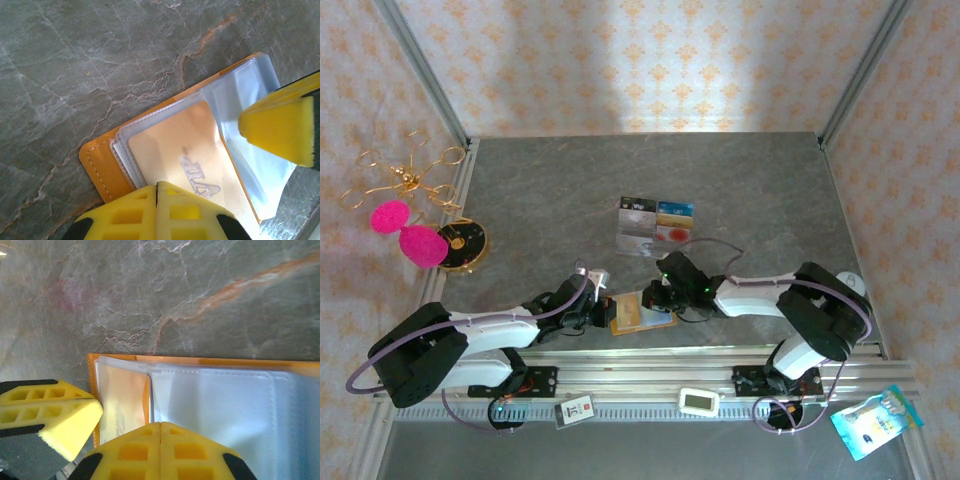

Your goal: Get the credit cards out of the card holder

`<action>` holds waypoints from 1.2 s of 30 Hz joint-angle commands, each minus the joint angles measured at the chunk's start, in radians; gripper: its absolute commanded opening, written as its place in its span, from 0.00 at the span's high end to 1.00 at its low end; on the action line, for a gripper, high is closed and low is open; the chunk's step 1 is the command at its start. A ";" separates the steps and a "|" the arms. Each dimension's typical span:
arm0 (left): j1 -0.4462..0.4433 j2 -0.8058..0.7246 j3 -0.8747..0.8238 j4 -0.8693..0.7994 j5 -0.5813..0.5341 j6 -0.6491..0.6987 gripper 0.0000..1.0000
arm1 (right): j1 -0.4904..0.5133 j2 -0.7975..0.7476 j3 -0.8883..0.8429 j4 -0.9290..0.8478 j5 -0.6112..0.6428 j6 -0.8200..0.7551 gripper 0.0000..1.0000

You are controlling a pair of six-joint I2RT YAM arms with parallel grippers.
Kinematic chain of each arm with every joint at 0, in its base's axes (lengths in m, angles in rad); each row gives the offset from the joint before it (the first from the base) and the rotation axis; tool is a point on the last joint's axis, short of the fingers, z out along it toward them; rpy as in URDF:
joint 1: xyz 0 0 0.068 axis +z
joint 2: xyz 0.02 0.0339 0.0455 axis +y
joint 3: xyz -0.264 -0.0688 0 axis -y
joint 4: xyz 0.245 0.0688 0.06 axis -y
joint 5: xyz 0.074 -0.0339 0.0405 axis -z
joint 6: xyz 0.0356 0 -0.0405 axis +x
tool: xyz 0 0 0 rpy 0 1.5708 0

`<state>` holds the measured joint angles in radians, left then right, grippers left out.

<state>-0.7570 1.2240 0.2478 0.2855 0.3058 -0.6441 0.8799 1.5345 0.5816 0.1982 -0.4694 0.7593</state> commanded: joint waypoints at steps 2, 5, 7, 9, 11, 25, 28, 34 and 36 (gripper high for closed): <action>0.012 -0.003 0.004 -0.028 -0.019 0.029 1.00 | -0.002 -0.033 -0.023 -0.014 0.037 0.005 1.00; 0.009 -0.026 0.036 -0.057 -0.013 0.032 1.00 | 0.007 -0.039 0.024 -0.035 -0.002 -0.074 0.97; -0.005 -0.063 0.053 -0.092 -0.022 0.032 0.99 | 0.032 -0.036 0.069 -0.094 0.015 -0.135 0.83; -0.030 -0.100 0.068 -0.127 -0.042 0.034 0.94 | 0.058 -0.039 0.087 -0.121 0.053 -0.173 0.77; -0.068 -0.117 0.082 -0.167 -0.084 0.035 0.90 | 0.075 -0.041 0.087 -0.129 0.094 -0.191 0.75; -0.275 -0.016 0.165 -0.295 -0.366 -0.031 0.83 | 0.097 -0.179 -0.038 -0.048 0.273 -0.240 0.71; -0.278 0.024 0.180 -0.289 -0.363 -0.028 0.80 | 0.097 -0.201 -0.052 -0.051 0.285 -0.244 0.71; -0.300 0.097 0.214 -0.295 -0.369 -0.008 0.76 | 0.098 -0.230 -0.061 -0.056 0.289 -0.261 0.70; -0.300 0.139 0.227 -0.318 -0.379 0.000 0.78 | 0.099 -0.235 -0.062 -0.056 0.285 -0.262 0.69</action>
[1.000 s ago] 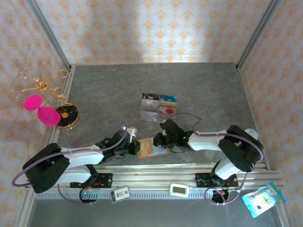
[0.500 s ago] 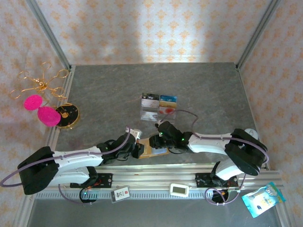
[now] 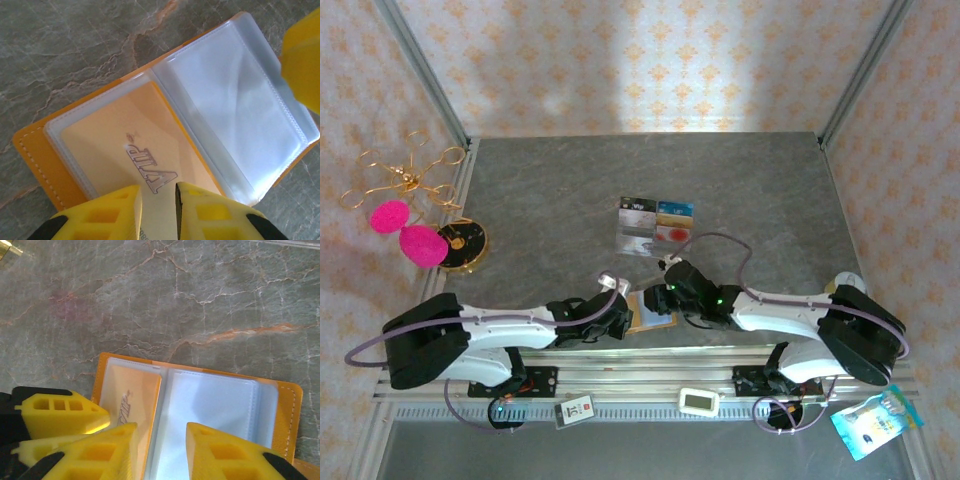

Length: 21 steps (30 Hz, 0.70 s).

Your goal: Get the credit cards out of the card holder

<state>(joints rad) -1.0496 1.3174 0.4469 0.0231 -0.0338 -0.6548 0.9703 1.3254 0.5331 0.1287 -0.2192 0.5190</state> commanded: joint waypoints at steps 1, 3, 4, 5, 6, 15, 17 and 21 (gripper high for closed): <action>-0.009 0.070 0.030 -0.069 -0.045 0.012 0.80 | 0.011 -0.026 -0.011 0.018 0.026 -0.026 0.69; -0.009 0.103 0.028 -0.080 -0.043 0.015 0.86 | 0.016 -0.022 -0.003 0.016 0.018 -0.032 0.68; -0.010 0.113 0.022 -0.076 -0.037 0.015 0.91 | 0.016 -0.015 0.003 0.016 0.003 -0.030 0.68; -0.012 0.116 0.014 -0.069 -0.034 0.010 0.96 | 0.016 -0.006 0.008 0.020 -0.018 -0.030 0.69; -0.012 0.118 0.006 -0.060 -0.025 0.010 0.99 | 0.015 0.008 0.015 0.029 -0.052 -0.022 0.69; -0.012 0.123 -0.025 -0.008 0.015 -0.002 1.00 | -0.071 0.143 0.015 0.160 -0.334 0.120 0.70; -0.012 0.121 -0.036 0.011 0.021 -0.008 1.00 | -0.071 0.162 0.024 0.151 -0.335 0.129 0.71; -0.012 0.105 -0.046 0.027 0.021 -0.008 1.00 | -0.073 0.179 0.027 0.123 -0.299 0.146 0.73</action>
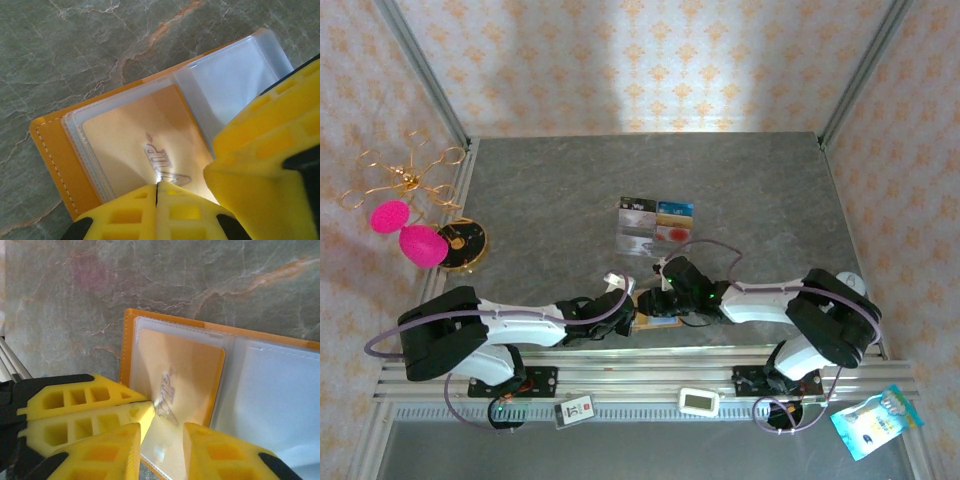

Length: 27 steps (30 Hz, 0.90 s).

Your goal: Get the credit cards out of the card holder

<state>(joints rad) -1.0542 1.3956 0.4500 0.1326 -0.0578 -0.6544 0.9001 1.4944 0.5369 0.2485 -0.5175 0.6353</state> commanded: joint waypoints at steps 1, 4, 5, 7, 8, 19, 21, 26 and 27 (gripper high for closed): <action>-0.007 0.024 -0.050 -0.081 0.047 -0.008 1.00 | -0.003 0.012 0.019 0.005 0.003 0.035 0.73; -0.007 0.012 -0.051 -0.073 0.057 -0.010 1.00 | -0.003 0.023 -0.004 0.025 0.014 0.066 0.73; -0.007 0.008 -0.053 -0.070 0.059 -0.011 1.00 | -0.003 0.030 -0.009 0.029 0.016 0.076 0.73; -0.007 0.001 -0.051 -0.068 0.059 -0.006 1.00 | -0.003 0.026 -0.016 0.031 0.028 0.086 0.73; -0.008 0.000 -0.047 -0.070 0.058 -0.003 1.00 | -0.003 0.018 -0.020 0.027 0.035 0.089 0.73; -0.006 -0.020 -0.054 -0.074 0.051 0.007 1.00 | 0.001 -0.001 -0.025 -0.012 0.051 0.088 0.69; -0.006 -0.023 -0.054 -0.073 0.051 0.008 1.00 | 0.008 0.003 -0.023 0.008 0.034 0.085 0.68; -0.006 -0.018 -0.056 -0.062 0.058 0.012 1.00 | 0.027 0.032 0.007 0.012 0.008 0.068 0.68; -0.007 -0.017 -0.057 -0.060 0.058 0.013 1.00 | 0.029 0.040 0.010 0.010 0.005 0.067 0.68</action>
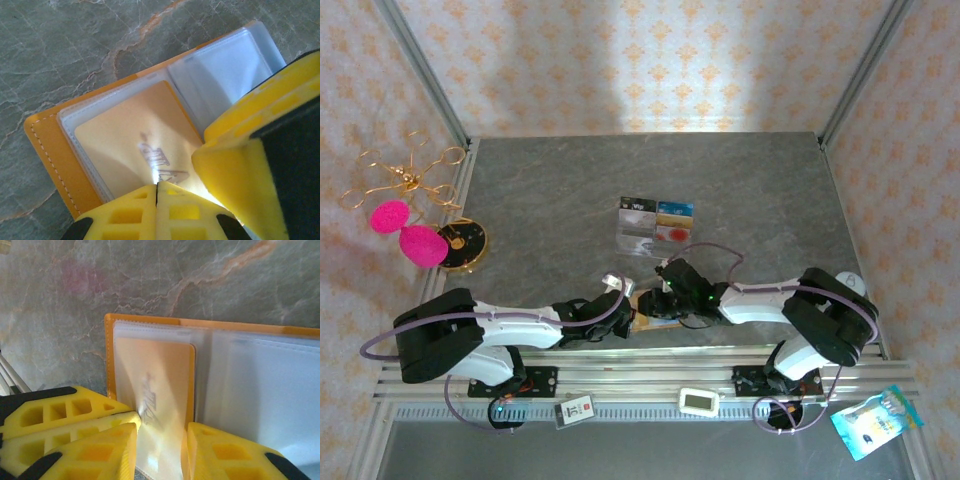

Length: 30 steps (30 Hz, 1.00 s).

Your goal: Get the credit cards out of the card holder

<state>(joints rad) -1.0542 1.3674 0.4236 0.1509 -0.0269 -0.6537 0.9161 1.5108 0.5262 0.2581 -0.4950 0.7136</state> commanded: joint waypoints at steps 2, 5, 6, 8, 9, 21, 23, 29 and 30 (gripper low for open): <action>-0.007 0.011 -0.034 -0.071 0.029 0.014 1.00 | 0.017 0.039 0.024 -0.001 -0.021 -0.010 0.68; -0.006 0.012 -0.033 -0.064 0.035 0.016 1.00 | 0.023 0.051 0.025 0.003 -0.020 -0.002 0.68; -0.006 0.011 -0.032 -0.061 0.038 0.016 1.00 | 0.025 0.051 0.024 0.011 -0.026 0.000 0.68; -0.005 0.009 -0.033 -0.050 0.052 0.018 1.00 | 0.031 0.058 0.036 0.001 -0.018 -0.001 0.68; -0.007 0.009 -0.030 -0.054 0.053 0.017 1.00 | 0.035 0.062 0.047 -0.023 -0.002 -0.003 0.68; 0.000 -0.147 -0.081 -0.114 0.007 -0.027 0.79 | 0.091 -0.006 0.093 -0.266 0.341 0.032 0.69; 0.000 -0.162 -0.081 -0.122 0.012 -0.030 0.79 | 0.092 -0.009 0.102 -0.273 0.342 0.027 0.69; 0.001 -0.240 -0.064 -0.116 -0.016 -0.018 0.80 | 0.092 -0.076 0.126 -0.273 0.331 -0.023 0.70; 0.002 -0.240 -0.058 -0.110 -0.024 -0.009 0.80 | 0.091 -0.087 0.123 -0.264 0.325 -0.028 0.70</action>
<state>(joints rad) -1.0523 1.1488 0.3523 0.0494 -0.0254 -0.6651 1.0035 1.4696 0.6212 0.0223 -0.2108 0.7170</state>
